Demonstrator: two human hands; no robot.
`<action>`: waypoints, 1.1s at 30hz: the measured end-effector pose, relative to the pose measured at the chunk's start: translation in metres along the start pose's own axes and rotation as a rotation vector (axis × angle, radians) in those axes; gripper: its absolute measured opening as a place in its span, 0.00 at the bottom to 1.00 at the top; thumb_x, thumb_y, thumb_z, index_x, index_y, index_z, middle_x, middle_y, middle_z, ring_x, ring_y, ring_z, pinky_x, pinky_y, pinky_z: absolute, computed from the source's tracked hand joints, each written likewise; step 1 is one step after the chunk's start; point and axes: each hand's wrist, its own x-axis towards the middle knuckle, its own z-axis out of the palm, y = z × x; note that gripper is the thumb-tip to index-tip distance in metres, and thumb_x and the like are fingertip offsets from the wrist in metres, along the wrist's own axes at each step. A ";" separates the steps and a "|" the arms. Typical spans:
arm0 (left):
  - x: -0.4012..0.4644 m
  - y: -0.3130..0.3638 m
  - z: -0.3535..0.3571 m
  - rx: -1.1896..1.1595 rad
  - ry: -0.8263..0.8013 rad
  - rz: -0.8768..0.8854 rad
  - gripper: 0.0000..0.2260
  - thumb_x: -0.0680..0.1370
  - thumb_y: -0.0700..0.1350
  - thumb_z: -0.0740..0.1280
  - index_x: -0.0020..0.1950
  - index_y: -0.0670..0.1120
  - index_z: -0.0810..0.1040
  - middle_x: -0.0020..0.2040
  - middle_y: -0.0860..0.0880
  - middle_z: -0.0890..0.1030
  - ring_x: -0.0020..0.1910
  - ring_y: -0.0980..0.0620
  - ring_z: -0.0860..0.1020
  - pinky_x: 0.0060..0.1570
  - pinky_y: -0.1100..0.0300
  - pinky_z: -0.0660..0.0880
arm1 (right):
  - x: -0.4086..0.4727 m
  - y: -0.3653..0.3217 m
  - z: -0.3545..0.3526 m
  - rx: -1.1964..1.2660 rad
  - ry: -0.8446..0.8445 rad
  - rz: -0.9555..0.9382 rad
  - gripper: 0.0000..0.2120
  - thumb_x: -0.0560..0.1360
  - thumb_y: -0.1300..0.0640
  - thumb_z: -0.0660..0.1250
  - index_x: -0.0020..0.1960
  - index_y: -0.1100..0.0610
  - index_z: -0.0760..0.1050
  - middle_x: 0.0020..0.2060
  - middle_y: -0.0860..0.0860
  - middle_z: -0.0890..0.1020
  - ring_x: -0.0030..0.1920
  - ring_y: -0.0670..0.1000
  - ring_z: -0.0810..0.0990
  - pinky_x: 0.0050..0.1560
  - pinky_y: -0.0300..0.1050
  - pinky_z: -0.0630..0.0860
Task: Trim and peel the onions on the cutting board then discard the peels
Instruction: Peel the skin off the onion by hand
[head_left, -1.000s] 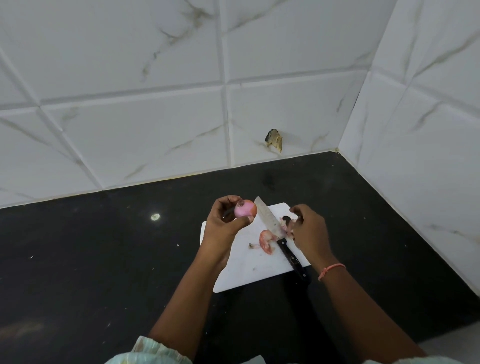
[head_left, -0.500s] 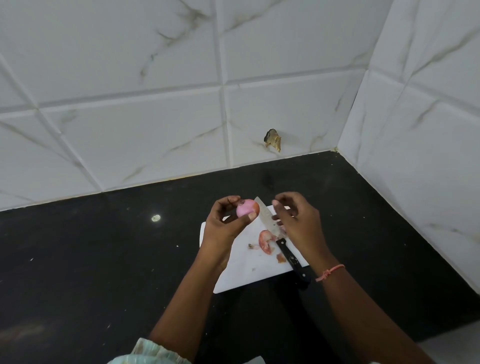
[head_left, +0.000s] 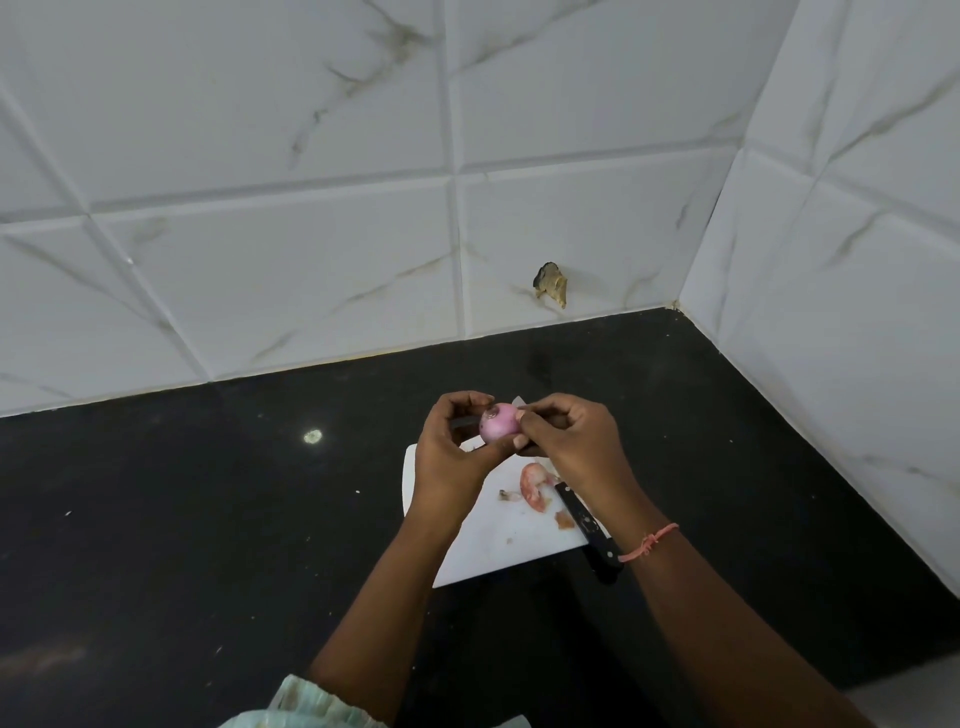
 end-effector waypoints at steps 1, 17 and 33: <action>0.000 0.000 0.000 0.006 0.002 -0.001 0.21 0.68 0.41 0.81 0.57 0.49 0.78 0.54 0.54 0.83 0.54 0.55 0.81 0.56 0.59 0.80 | 0.000 0.000 0.000 0.002 0.005 -0.005 0.08 0.75 0.57 0.72 0.52 0.59 0.83 0.43 0.52 0.85 0.42 0.48 0.85 0.39 0.33 0.80; 0.005 0.002 -0.009 0.017 -0.017 -0.023 0.21 0.68 0.41 0.81 0.58 0.51 0.79 0.55 0.57 0.83 0.55 0.56 0.82 0.57 0.55 0.80 | -0.004 -0.003 0.005 0.038 -0.058 -0.036 0.08 0.75 0.56 0.72 0.52 0.58 0.81 0.41 0.50 0.85 0.41 0.45 0.85 0.38 0.33 0.79; 0.006 0.002 -0.019 0.019 -0.030 -0.054 0.18 0.70 0.42 0.80 0.58 0.51 0.83 0.55 0.55 0.85 0.56 0.55 0.83 0.58 0.51 0.81 | -0.006 -0.007 0.005 0.046 -0.078 -0.003 0.10 0.74 0.55 0.73 0.53 0.58 0.80 0.42 0.49 0.85 0.41 0.45 0.85 0.39 0.35 0.80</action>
